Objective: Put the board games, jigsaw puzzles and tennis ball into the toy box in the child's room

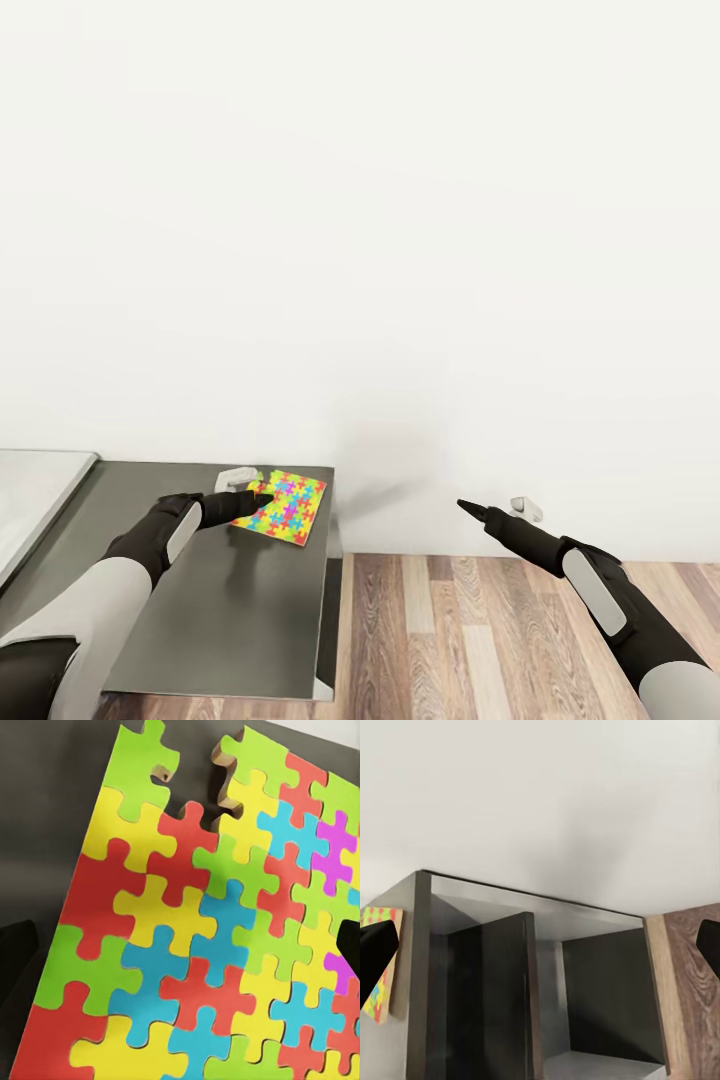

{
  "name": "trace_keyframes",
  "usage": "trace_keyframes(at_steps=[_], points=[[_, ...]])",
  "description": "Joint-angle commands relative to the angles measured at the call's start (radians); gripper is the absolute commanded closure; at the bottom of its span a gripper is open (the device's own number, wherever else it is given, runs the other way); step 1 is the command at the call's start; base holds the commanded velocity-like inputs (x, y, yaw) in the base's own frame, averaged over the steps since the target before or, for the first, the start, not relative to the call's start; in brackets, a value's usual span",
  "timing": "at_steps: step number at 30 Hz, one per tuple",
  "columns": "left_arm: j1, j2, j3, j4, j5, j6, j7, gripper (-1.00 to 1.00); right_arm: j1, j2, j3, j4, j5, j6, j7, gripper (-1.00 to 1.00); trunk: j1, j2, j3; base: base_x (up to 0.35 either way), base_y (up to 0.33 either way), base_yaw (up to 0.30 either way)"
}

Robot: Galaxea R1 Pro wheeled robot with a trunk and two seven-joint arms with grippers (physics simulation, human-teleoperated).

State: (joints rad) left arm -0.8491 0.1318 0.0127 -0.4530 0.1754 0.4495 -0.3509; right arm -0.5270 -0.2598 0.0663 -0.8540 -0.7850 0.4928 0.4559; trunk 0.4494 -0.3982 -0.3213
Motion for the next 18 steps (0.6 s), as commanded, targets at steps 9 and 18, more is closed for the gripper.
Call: trace_keyframes(at_steps=[9, 18], points=[[0.001, -0.001, 0.0, -0.001, 0.01, 0.009, 0.0, -1.0, -0.001, -0.001, 0.001, 0.0, -0.007, 0.004, -0.001, -1.0, 0.001, -0.002, -0.002, -0.061, -0.098, 0.0], [0.001, -0.001, -0.002, -0.001, 0.01, 0.009, 0.0, -1.0, -0.001, -0.001, 0.003, 0.0, -0.007, 0.004, -0.001, -1.0, 0.001, -0.002, -0.002, -0.055, -0.087, 0.0]])
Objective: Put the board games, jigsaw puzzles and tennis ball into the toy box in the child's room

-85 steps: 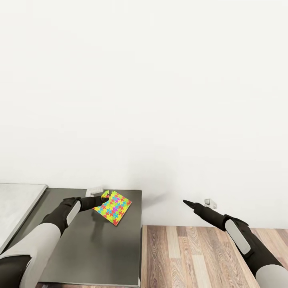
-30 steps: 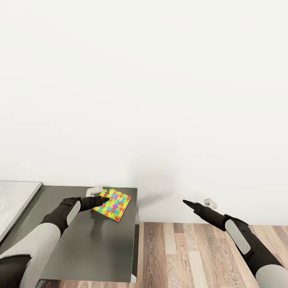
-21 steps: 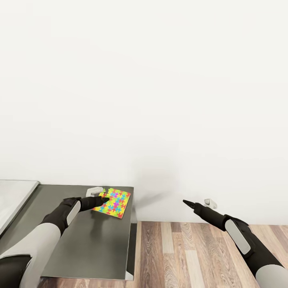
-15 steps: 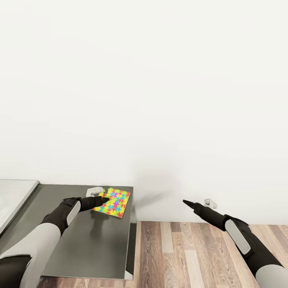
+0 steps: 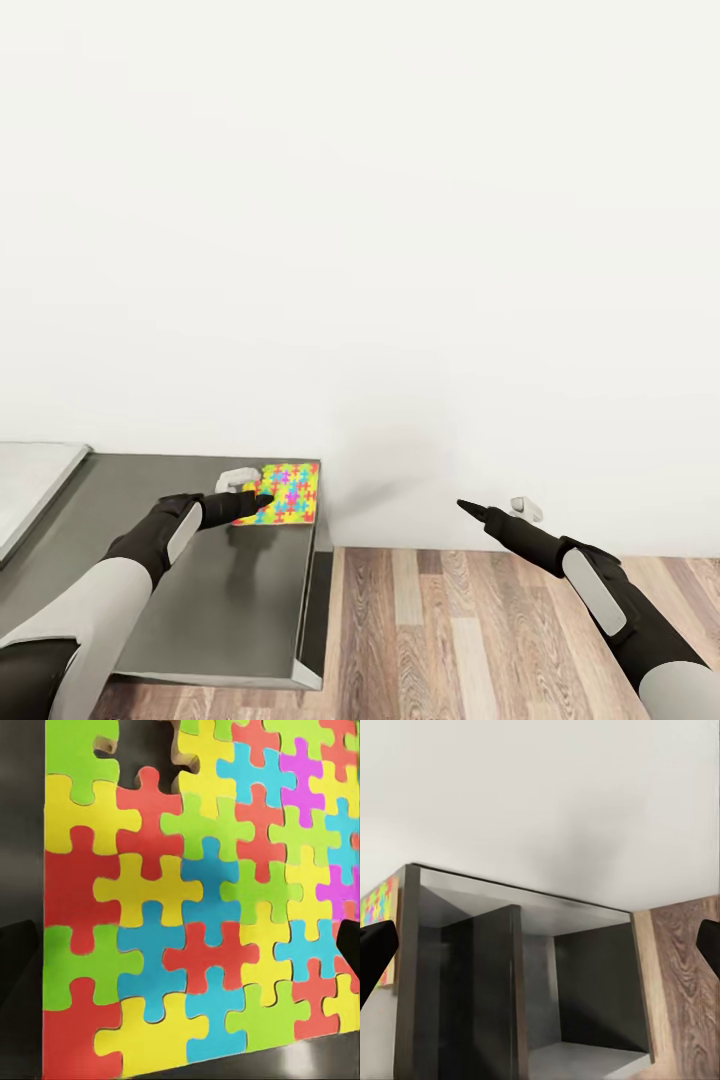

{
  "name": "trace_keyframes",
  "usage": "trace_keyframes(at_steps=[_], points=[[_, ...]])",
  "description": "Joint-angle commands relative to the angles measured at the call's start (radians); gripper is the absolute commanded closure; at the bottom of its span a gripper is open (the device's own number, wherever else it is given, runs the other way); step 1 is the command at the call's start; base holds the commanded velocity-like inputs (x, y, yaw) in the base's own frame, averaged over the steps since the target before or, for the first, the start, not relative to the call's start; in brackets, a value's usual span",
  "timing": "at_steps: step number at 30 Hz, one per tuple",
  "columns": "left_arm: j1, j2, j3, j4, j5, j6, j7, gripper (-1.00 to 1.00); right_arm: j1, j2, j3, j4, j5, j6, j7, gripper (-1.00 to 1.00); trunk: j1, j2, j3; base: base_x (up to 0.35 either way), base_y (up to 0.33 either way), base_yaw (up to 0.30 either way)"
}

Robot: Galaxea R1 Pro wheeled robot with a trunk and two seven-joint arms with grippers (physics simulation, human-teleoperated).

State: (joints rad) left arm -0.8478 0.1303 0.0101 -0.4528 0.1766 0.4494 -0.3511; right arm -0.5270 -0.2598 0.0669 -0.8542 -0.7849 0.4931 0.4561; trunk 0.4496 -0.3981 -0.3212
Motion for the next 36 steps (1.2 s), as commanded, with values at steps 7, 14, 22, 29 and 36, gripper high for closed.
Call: trace_keyframes(at_steps=[7, 14, 22, 29, 36], points=[[-0.001, -0.002, 0.001, -0.001, 0.009, 0.009, 0.0, -1.0, -0.001, -0.001, 0.002, 0.0, -0.007, 0.004, -0.001, -1.0, 0.0, -0.002, -0.002, -0.018, -0.097, 0.0], [-0.001, -0.001, 0.001, -0.001, 0.009, 0.009, 0.0, -1.0, -0.001, -0.001, 0.002, 0.0, -0.007, 0.004, -0.001, -1.0, 0.0, -0.002, -0.002, -0.001, -0.094, 0.0], [-0.001, -0.003, 0.001, -0.001, 0.009, 0.009, 0.0, -1.0, -0.001, -0.001, 0.002, 0.0, -0.007, 0.004, -0.001, -1.0, 0.0, -0.002, -0.002, 0.0, -0.012, 0.0], [-0.001, -0.002, 0.001, -0.001, 0.009, 0.009, 0.0, -1.0, -0.001, -0.001, 0.002, 0.0, -0.007, 0.004, -0.002, -1.0, 0.0, -0.002, -0.002, 0.016, -0.147, 0.0], [-0.001, -0.003, 0.001, -0.001, 0.009, 0.009, 0.0, -1.0, -0.001, -0.001, 0.002, 0.0, -0.007, 0.004, -0.001, -1.0, 0.0, -0.002, -0.002, 0.006, -0.016, 0.0]])
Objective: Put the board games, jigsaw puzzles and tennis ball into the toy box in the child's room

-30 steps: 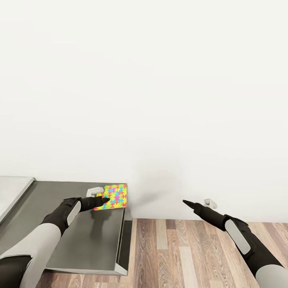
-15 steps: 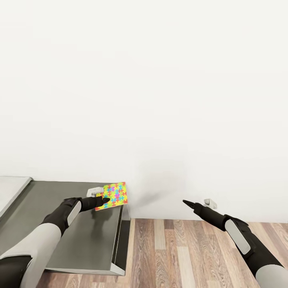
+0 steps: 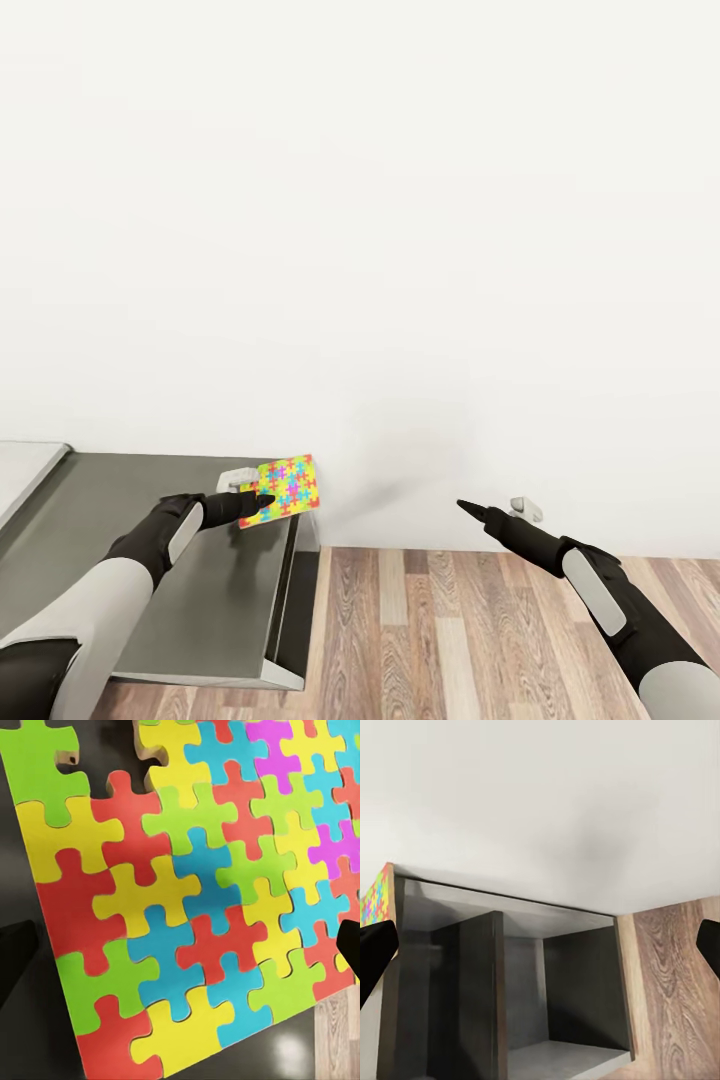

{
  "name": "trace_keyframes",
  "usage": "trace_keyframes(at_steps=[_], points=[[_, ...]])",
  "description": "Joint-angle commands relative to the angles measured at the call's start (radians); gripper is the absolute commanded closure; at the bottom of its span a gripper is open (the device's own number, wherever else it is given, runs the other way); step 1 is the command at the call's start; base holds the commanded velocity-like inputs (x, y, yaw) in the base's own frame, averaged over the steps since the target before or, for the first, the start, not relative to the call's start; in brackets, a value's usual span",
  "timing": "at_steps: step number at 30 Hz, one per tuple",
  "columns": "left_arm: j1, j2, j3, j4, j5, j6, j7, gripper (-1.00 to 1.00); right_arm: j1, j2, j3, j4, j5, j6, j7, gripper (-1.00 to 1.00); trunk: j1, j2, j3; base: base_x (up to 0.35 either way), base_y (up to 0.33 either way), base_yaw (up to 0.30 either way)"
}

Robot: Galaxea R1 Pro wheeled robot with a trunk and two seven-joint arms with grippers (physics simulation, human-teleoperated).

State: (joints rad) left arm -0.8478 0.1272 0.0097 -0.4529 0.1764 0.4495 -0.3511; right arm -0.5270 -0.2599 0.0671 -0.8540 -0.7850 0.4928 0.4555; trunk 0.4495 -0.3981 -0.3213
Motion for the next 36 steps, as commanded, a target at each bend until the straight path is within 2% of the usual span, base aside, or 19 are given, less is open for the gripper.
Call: trace_keyframes(at_steps=[1, 14, 25, 31, 33, 36], points=[[0.0, 0.0, 0.001, -0.001, 0.009, 0.009, 0.0, -1.0, -0.001, -0.001, 0.002, 0.0, -0.007, 0.004, 0.0, -1.0, 0.001, -0.002, -0.002, 0.001, -0.002, 0.0], [0.0, 0.006, 0.008, -0.001, 0.008, 0.01, 0.0, -1.0, -0.001, 0.0, 0.002, 0.0, -0.007, 0.003, -0.001, -1.0, 0.001, -0.002, -0.002, 0.0, -0.036, 0.0], [0.0, 0.057, 0.013, -0.004, 0.014, 0.01, -0.003, -1.0, -0.001, 0.0, 0.002, 0.002, -0.005, -0.028, -0.001, -1.0, 0.001, -0.002, -0.002, 0.0, -0.001, 0.0], [0.0, 0.066, 0.016, -0.005, 0.016, 0.011, -0.008, -1.0, -0.001, -0.001, 0.003, 0.003, -0.005, -0.031, -0.001, -1.0, 0.001, -0.002, -0.002, 0.0, 0.0, 0.0], [0.0, 0.066, 0.017, -0.005, 0.017, 0.011, -0.017, -1.0, -0.001, -0.001, 0.003, 0.003, -0.005, -0.032, -0.001, -1.0, 0.001, -0.002, -0.002, 0.0, 0.0, 0.0], [0.0, 0.072, 0.028, -0.006, 0.017, 0.014, -0.064, -1.0, -0.001, -0.001, 0.003, 0.003, -0.005, -0.032, 0.0, -1.0, 0.001, -0.002, -0.002, 0.0, 0.0, 0.0]])
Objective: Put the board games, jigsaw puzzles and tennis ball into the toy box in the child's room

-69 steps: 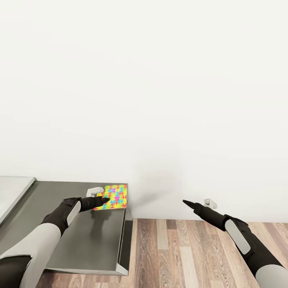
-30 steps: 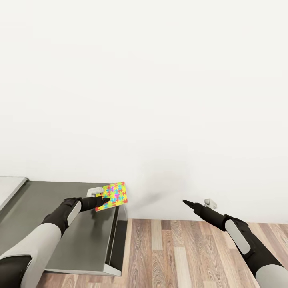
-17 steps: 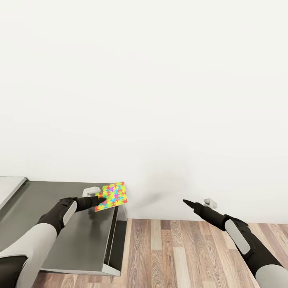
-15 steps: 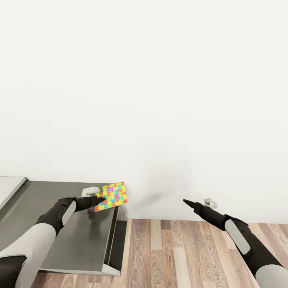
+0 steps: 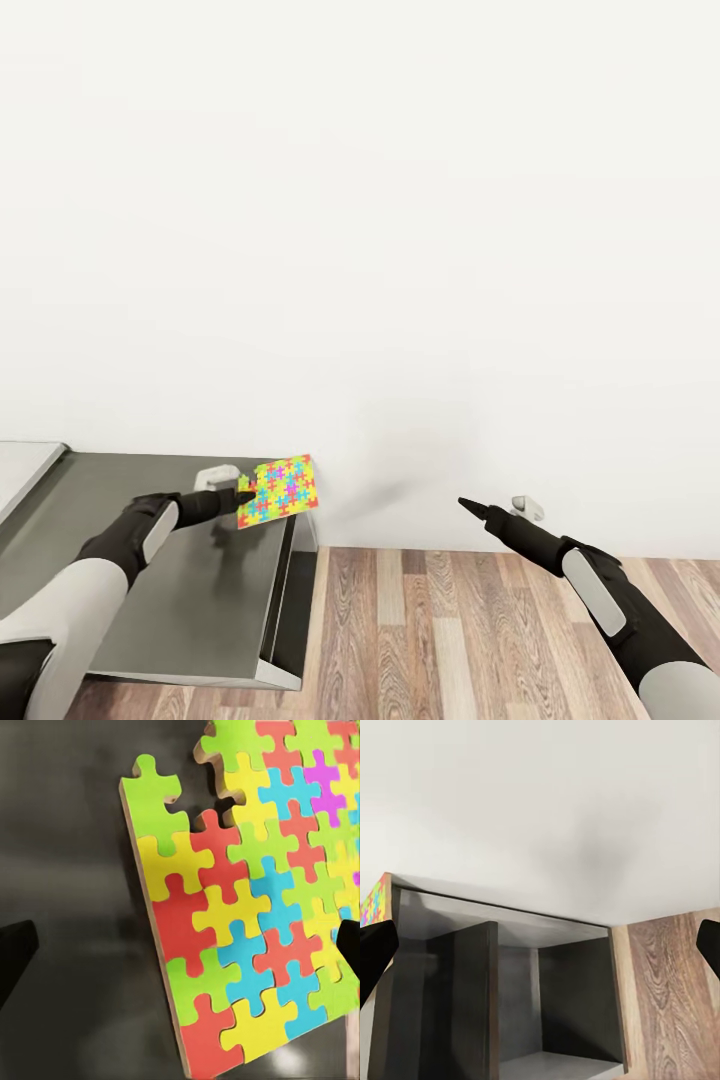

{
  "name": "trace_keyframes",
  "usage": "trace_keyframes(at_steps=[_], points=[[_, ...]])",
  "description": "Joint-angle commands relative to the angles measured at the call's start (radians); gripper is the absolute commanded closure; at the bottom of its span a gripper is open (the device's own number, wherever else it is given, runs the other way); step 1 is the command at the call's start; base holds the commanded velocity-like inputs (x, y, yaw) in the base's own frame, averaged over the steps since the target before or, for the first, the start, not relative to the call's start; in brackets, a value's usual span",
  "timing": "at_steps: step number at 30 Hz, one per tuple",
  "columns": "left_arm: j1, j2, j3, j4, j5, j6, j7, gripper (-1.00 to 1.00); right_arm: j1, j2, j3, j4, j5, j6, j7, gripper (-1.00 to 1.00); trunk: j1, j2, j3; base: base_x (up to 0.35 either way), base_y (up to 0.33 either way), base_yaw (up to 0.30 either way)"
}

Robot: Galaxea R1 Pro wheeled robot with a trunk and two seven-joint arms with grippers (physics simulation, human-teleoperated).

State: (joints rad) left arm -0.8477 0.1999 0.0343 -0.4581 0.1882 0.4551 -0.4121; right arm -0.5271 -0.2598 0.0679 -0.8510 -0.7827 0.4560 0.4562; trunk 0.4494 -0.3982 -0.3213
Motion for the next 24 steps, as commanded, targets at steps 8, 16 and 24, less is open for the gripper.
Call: trace_keyframes(at_steps=[8, 16, 24], points=[[-0.001, 0.063, 0.027, -0.002, 0.005, 0.02, -0.242, -1.0, -0.001, -0.001, 0.001, -0.001, -0.008, 0.005, -0.001, -1.0, 0.001, -0.002, -0.002, 0.0, 0.0, 0.0], [-0.001, 0.084, 0.028, -0.003, 0.005, 0.023, -0.423, -1.0, -0.001, -0.001, 0.003, -0.001, -0.008, 0.004, -0.001, -1.0, 0.001, -0.002, -0.002, 0.0, 0.0, 0.0], [0.0, 0.115, 0.027, -0.006, 0.006, 0.024, -0.624, -1.0, -0.001, 0.0, 0.003, -0.001, -0.008, 0.004, -0.001, -1.0, 0.001, -0.002, -0.002, 0.0, 0.0, 0.0]])
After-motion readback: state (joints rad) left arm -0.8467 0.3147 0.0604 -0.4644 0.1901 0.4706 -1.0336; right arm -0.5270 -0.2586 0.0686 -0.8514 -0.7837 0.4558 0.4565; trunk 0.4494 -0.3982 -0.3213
